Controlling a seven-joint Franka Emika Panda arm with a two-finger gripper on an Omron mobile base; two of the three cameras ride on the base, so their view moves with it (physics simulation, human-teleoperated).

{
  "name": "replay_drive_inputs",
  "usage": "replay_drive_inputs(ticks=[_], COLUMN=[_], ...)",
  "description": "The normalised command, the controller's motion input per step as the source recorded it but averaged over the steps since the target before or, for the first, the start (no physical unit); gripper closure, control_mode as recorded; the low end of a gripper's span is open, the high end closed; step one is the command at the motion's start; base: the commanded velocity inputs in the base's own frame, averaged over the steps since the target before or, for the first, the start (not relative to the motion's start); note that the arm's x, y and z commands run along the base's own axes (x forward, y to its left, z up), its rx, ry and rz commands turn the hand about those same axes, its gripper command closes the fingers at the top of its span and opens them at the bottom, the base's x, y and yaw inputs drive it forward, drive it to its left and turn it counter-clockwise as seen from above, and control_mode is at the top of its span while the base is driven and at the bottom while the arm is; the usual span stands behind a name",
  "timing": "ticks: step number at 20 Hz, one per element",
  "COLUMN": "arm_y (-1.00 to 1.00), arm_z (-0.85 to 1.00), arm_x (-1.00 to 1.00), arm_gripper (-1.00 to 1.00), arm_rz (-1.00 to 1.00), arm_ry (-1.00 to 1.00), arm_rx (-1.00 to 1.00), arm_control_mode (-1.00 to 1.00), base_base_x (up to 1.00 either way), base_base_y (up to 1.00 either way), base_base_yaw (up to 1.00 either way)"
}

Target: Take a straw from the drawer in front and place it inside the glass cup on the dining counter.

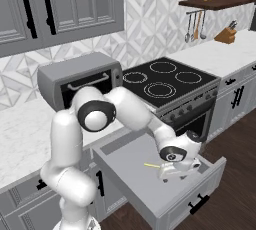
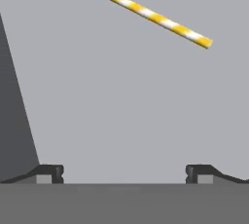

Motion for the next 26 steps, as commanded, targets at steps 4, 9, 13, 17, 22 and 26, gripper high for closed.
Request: replay_drive_inputs(ticks=[4, 9, 13, 17, 22, 26], arm_y=[0.35, 0.28, 0.20, 0.05, 0.02, 0.09], arm_z=[0.18, 0.00, -0.17, -0.16, -0.19, -0.28], arm_x=[0.69, 0.57, 0.41, 0.19, 0.05, 0.10], arm_gripper=[-1.00, -1.00, -1.00, -1.00, -1.00, -1.00], arm_rz=[0.08, 0.15, 0.20, 0.24, 0.29, 0.33], arm_ry=[0.00, -0.02, -0.08, -0.11, -0.09, -0.02], arm_rx=[0.00, 0.00, 0.00, 0.00, 0.00, 0.00], arm_control_mode=[-1.00, -1.00, -1.00, -1.00, -1.00, -1.00], base_base_x=[0.00, 0.00, 0.00, 0.00, 0.00, 0.00], base_base_y=[0.00, 0.00, 0.00, 0.00, 0.00, 0.00], base_base_yaw=[0.00, 0.00, 0.00, 0.00, 0.00, 0.00])
